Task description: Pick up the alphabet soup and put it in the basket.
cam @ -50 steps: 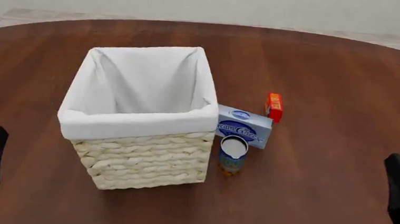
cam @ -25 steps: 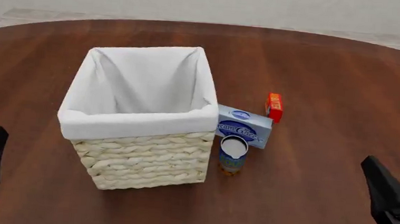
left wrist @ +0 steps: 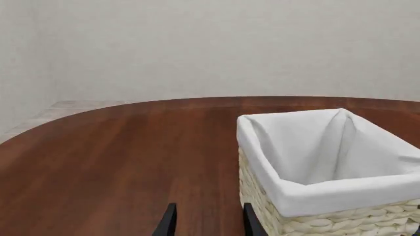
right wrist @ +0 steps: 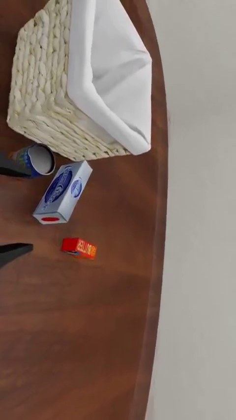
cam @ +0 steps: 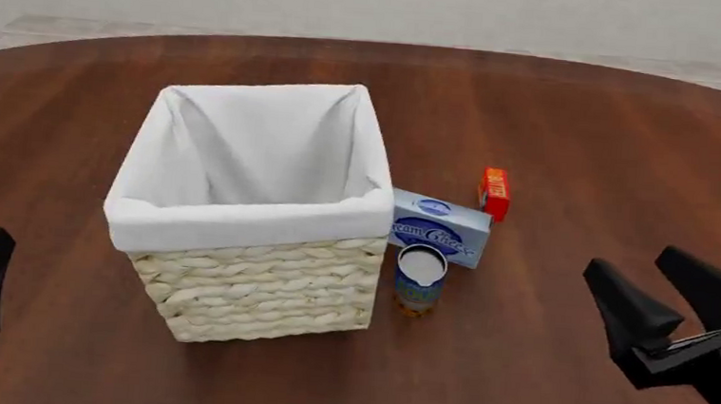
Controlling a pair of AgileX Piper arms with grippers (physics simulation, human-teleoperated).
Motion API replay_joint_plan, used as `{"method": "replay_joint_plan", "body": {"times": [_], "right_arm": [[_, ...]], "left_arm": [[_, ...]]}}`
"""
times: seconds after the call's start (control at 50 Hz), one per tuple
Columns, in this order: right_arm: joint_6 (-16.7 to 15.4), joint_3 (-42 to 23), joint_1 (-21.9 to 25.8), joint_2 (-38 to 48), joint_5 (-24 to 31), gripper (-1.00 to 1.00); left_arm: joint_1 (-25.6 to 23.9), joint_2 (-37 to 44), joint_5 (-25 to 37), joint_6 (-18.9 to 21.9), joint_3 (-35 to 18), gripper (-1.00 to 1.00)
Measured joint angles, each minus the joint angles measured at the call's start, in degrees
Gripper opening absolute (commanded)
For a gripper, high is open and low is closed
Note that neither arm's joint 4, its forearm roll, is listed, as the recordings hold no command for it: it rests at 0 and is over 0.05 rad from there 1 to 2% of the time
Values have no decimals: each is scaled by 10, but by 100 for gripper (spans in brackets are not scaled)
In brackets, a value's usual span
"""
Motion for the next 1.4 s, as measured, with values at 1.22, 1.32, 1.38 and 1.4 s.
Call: {"method": "replay_joint_plan", "body": {"times": [1.22,1.32,1.38,1.4], "right_arm": [[-8,-43,140,326,-161,100],[-12,-47,139,348,-171,100],[-15,-51,139,363,-176,100],[-16,-52,139,367,-178,100]], "left_arm": [[0,0,0,0,0,100],[0,0,0,0,0,100],[0,0,0,0,0,100],[0,0,0,0,0,100]]}}
